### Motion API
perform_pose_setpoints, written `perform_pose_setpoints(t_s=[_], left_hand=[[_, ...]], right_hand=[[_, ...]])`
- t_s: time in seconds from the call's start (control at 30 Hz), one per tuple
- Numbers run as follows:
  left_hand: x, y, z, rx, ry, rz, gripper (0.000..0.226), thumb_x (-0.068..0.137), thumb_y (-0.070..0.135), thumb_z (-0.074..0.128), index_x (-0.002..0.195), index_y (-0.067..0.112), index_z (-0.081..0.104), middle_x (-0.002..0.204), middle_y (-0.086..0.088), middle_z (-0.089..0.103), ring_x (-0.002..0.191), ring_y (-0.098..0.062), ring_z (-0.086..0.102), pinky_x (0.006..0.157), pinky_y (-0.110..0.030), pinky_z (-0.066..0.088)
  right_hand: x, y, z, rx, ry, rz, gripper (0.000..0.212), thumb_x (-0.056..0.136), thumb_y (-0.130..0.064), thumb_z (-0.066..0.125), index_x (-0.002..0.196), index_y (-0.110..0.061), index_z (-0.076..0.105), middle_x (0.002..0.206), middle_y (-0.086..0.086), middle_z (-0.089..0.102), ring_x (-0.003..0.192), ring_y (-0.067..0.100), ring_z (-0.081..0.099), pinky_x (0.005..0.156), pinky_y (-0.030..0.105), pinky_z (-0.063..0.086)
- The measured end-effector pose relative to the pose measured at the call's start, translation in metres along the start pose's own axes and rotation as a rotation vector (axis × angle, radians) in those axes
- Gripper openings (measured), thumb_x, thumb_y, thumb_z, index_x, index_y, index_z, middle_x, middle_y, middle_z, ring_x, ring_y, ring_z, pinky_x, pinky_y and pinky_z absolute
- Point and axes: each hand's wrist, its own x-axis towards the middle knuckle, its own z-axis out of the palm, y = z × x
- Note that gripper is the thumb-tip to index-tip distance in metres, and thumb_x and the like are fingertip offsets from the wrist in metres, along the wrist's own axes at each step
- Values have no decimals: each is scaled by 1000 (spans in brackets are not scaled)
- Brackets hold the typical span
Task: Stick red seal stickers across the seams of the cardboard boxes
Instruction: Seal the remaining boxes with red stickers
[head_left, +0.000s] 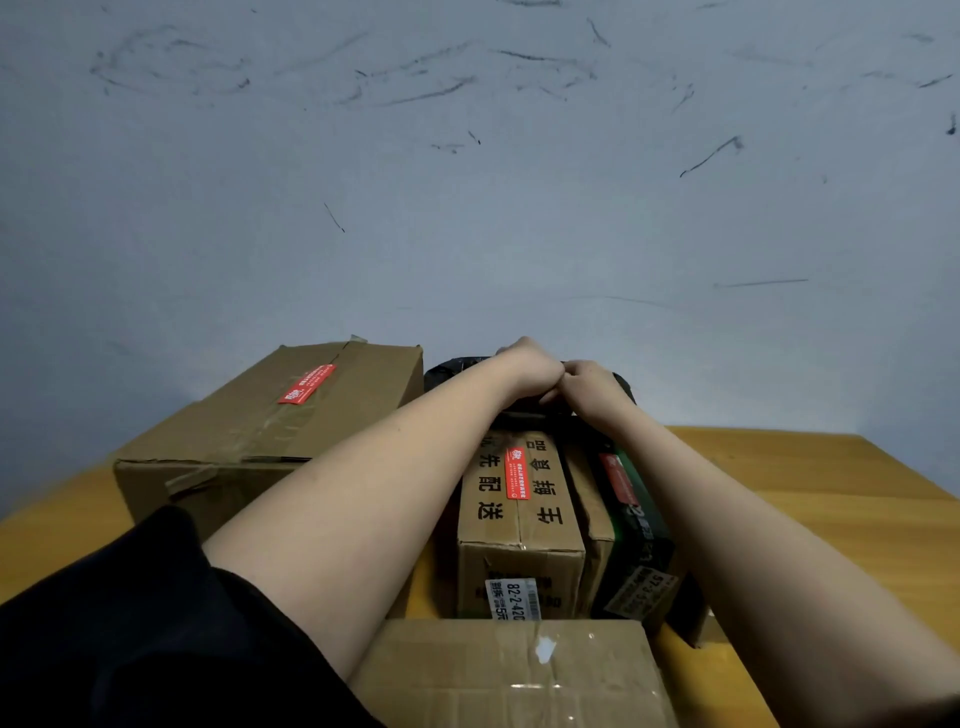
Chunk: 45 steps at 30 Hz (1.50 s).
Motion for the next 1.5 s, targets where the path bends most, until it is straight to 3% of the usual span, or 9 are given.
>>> perform_pose_setpoints(t_s=[0.13,0.3,0.57,0.73,0.93,1.1,1.27,1.4,1.5], left_hand=[[-14,6,-4,28,17,77,13,84,16,54,84,7,64,85,-21,63,72,-26,56,55,-24,38],[-49,17,1,324,191,188,27,91,26,47,112,17,62,111,-5,64,103,-27,60,73,-28,41],[-115,41,30,480,189,349,26,90,19,48,111,19,63,116,-5,62,106,-28,57,73,-30,39],[-150,59,50,329,129,422,26,91,15,48,114,17,60,119,-7,61,112,-27,56,83,-33,45],[-182,73,100,262,-6,502,19,90,15,52,108,16,56,116,-8,61,109,-27,56,86,-34,46],[-200,78,140,136,-87,519,19,89,7,52,107,14,52,115,-11,59,106,-29,55,81,-35,43],[-206,72,187,-82,-154,402,30,90,7,47,119,13,46,130,-12,44,119,-31,48,94,-33,37],[-201,56,215,15,-200,341,37,93,7,47,129,12,40,138,-14,36,124,-34,45,100,-36,35],[-195,46,232,78,-217,329,44,94,10,47,136,12,36,142,-15,34,130,-32,40,105,-37,33]], right_hand=[[-20,-8,-15,-65,120,-23,19,84,-18,47,71,-25,60,88,6,70,85,27,64,78,38,51],[-62,-7,-44,36,194,-47,14,82,-17,53,76,-18,65,77,3,68,77,25,65,73,41,54],[-147,20,-78,15,160,-23,12,86,-23,58,85,-15,67,75,-2,71,72,17,67,73,38,53],[-190,37,-94,57,161,-12,9,93,-14,56,94,-10,63,79,2,67,67,13,60,47,10,42],[-222,78,-102,-18,209,50,15,90,-15,57,90,-3,66,81,8,70,76,22,65,62,29,42],[-238,120,-103,-148,212,121,12,84,-8,55,88,-1,64,67,-2,63,65,17,61,53,26,36],[-245,162,-103,-368,56,295,16,83,-26,66,94,-16,59,92,4,62,85,21,53,58,27,36],[-252,190,-102,-472,56,398,48,83,-47,64,123,-20,59,121,13,55,119,29,48,96,33,40],[-257,197,-101,-545,51,429,57,84,-60,58,128,-25,55,129,12,47,125,30,40,103,37,35]])
